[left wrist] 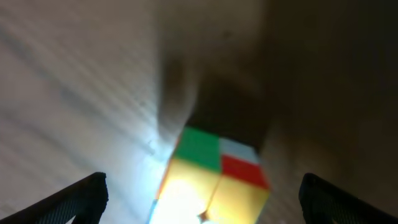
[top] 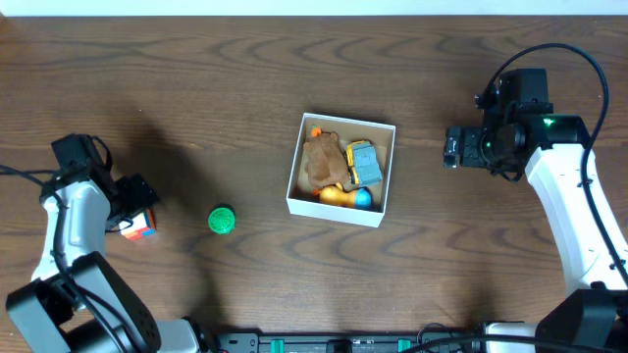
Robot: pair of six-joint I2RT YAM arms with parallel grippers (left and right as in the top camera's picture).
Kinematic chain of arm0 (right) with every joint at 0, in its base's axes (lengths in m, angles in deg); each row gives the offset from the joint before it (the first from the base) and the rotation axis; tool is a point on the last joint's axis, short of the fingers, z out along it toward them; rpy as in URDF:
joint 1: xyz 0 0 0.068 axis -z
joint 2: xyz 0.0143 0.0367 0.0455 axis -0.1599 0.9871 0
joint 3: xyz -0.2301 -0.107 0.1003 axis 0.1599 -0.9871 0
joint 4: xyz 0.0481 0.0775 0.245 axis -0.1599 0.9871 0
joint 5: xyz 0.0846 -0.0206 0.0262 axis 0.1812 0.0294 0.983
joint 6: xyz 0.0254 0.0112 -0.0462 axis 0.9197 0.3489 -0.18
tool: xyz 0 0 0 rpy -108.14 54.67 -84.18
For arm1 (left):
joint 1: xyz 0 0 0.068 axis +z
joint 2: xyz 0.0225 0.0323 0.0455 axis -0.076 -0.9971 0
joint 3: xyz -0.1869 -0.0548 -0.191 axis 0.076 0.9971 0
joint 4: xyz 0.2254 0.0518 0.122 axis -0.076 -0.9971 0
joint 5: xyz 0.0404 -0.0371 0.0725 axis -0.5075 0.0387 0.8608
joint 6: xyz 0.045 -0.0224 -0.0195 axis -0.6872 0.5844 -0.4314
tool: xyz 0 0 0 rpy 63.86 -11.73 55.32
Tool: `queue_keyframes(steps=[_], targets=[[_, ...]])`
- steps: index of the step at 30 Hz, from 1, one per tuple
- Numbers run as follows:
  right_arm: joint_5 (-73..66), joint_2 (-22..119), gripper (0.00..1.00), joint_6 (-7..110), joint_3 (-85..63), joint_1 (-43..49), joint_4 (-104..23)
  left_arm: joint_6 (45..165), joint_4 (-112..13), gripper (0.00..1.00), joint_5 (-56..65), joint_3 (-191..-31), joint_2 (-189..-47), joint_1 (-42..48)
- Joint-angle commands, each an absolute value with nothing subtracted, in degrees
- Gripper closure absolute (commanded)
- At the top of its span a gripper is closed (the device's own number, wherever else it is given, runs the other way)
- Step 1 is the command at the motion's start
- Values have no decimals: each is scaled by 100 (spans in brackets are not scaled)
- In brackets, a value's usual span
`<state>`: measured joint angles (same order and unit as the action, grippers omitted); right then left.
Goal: Pack container
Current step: 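Reach the left gripper to the colored cube and grasp it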
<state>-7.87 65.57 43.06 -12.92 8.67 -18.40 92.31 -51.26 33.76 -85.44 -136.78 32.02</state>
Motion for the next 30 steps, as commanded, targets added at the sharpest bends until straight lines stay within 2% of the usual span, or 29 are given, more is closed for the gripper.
queue_keyframes(steps=[1,19,21,24,30], targets=[[-726,6579,1,4266,-1259,878,-1816,8973,-5039,2,3118,-8581,-13809,3230],[-728,6579,1,4216,-1263,878,-1796,8973,-4914,2,3116,-8579,-14522,3230],[-728,6579,1,4216,-1263,878,-1796,8973,-4916,11,3116,-8579,-14519,3230],[-728,6579,1,4194,-1263,878,-1796,8973,-4918,19,3116,-8579,-14519,3230],[-728,6579,1,4155,-1263,878,-1798,8975,-4940,28,3116,-8579,-14519,3230]])
